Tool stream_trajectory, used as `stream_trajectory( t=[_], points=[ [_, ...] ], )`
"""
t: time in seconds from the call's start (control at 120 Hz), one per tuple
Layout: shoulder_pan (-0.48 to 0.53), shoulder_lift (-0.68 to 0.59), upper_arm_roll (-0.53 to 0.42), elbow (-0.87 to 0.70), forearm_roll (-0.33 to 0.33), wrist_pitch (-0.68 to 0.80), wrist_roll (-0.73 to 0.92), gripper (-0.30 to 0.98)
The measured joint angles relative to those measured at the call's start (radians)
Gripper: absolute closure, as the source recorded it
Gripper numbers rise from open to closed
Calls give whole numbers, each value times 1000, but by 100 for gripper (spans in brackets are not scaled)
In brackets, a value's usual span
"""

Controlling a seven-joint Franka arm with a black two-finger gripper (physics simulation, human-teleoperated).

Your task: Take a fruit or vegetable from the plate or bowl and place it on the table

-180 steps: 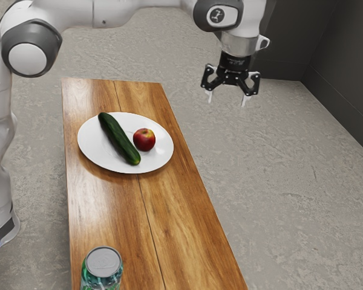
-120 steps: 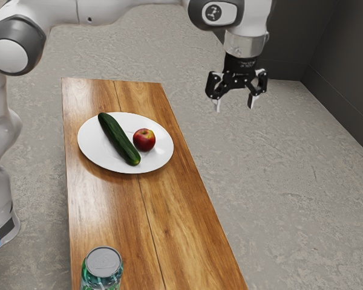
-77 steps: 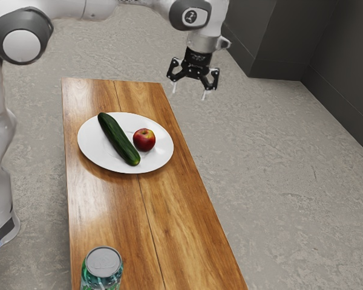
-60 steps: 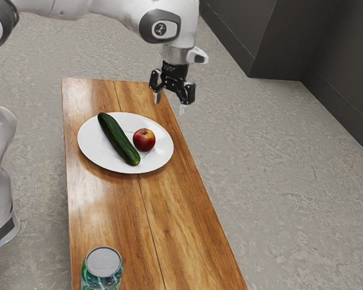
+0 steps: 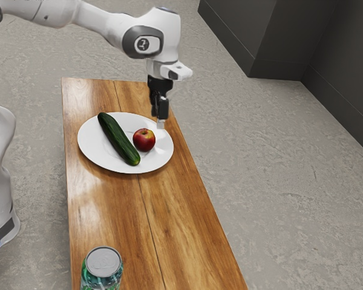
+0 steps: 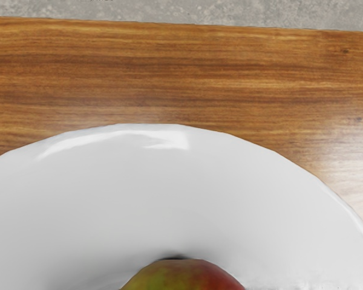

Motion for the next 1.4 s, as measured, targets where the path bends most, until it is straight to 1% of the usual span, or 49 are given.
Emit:
stream_trajectory(
  t=[0.267, 0.458, 0.583, 0.783, 0.883, 0.992, 1.092, 1.4],
  points=[
    [34, 8, 0, -73, -32, 45, 230, 0],
    [35, 15, -1, -77, -41, 75, 342, 0],
    [32, 51, -22, -69, -51, 106, 398, 1],
    [34, 68, -55, -67, -84, 153, 468, 1],
    [36, 35, -56, -85, -92, 167, 494, 1],
    [36, -23, -57, -148, -97, 177, 517, 1],
    [36, -46, -57, -168, -99, 182, 533, 1],
    [79, -41, -57, -204, -110, 190, 570, 1]
  ],
)
